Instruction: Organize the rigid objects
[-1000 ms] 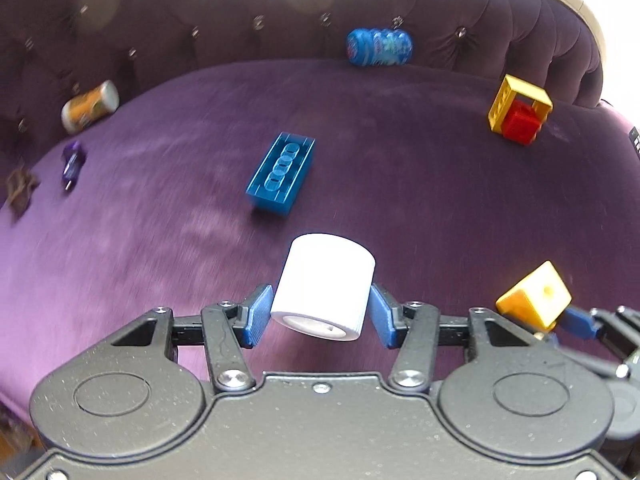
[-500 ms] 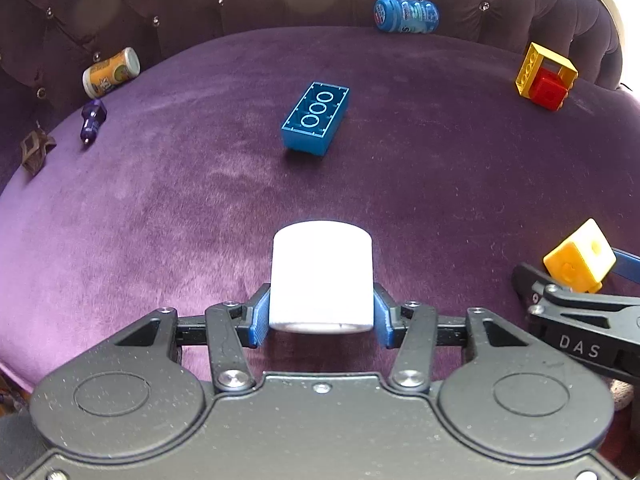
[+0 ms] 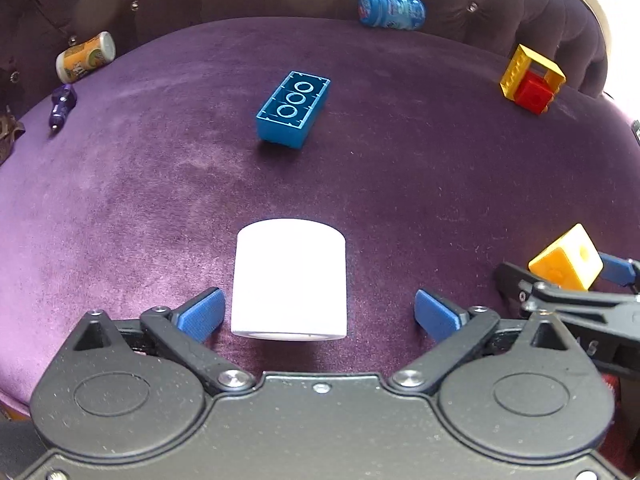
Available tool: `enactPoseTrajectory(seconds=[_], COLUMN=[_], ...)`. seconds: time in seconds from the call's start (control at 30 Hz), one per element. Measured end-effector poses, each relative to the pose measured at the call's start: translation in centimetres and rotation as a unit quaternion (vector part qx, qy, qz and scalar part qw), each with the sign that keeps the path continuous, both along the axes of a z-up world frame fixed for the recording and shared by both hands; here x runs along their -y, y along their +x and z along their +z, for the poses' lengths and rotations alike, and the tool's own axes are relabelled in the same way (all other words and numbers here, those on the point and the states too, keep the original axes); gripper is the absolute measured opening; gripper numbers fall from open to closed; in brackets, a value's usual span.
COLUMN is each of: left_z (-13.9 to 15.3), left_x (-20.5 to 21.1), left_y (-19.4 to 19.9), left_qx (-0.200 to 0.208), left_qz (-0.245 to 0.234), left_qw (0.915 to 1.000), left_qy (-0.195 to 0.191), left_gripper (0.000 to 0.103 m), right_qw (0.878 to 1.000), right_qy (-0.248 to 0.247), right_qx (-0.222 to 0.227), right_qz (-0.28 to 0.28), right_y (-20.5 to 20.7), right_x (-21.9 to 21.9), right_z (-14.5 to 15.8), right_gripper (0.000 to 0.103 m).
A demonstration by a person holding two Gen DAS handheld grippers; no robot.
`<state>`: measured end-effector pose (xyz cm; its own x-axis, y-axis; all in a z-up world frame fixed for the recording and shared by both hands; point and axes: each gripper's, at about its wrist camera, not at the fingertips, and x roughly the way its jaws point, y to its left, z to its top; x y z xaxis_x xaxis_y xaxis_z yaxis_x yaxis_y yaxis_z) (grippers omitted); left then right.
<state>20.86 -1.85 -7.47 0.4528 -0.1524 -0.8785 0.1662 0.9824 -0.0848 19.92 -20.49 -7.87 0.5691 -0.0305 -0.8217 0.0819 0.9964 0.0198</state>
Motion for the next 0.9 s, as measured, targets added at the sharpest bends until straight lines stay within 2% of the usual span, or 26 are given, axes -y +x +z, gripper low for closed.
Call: enactPoseTrajectory(seconds=[0.03, 0.1, 0.13, 0.17, 0.2, 0.23, 0.37, 0.47, 0.63, 0.9], left_z=[0.2, 0.4, 0.5, 0.6, 0.8, 1.0, 1.6, 2.6, 4.1, 4.1], left_x=[-0.1, -0.4, -0.7, -0.8, -1.0, -1.3, -2.8, -2.8, -2.1, -2.3], left_y=[0.0, 0.0, 0.1, -0.1, -0.2, -0.3, -0.3, -1.7, -5.6, -11.7], left_qx=[0.001, 0.003, 0.002, 0.007, 0.014, 0.019, 0.005, 0.011, 0.011, -0.035], left_qz=[0.004, 0.011, 0.013, 0.016, 0.019, 0.023, 0.044, 0.046, 0.024, 0.019], left_qw=[1.0000, 0.9999, 0.9999, 0.9998, 0.9997, 0.9996, 0.9981, 0.9980, 0.9993, 0.9989], left_qy=[-0.001, -0.006, -0.008, -0.004, 0.001, 0.002, -0.043, -0.041, -0.027, -0.024], left_gripper=[0.090, 0.086, 0.078, 0.073, 0.057, 0.048, 0.048, 0.048, 0.048, 0.048], right_qw=[1.000, 1.000, 1.000, 1.000, 0.999, 0.999, 1.000, 1.000, 0.999, 0.998], right_qy=[-0.002, -0.002, -0.002, -0.003, -0.002, 0.001, 0.017, 0.019, 0.050, 0.063], right_qx=[0.004, 0.011, 0.014, 0.016, 0.017, 0.016, 0.004, -0.001, -0.003, 0.001], right_qz=[0.005, 0.017, 0.022, 0.026, 0.028, 0.029, 0.020, 0.015, -0.005, -0.011], right_y=[-0.2, -0.5, -0.6, -0.7, -0.8, -1.0, -1.8, -3.0, -6.2, -13.6], right_x=[-0.2, -0.6, -0.7, -0.9, -1.0, -1.0, -0.4, -0.1, 0.6, -0.9], right_z=[0.1, 0.4, 0.6, 0.7, 0.9, 1.1, 1.6, 2.2, 3.8, 5.9], right_gripper=[0.093, 0.076, 0.071, 0.059, 0.044, 0.036, 0.036, 0.036, 0.036, 0.036])
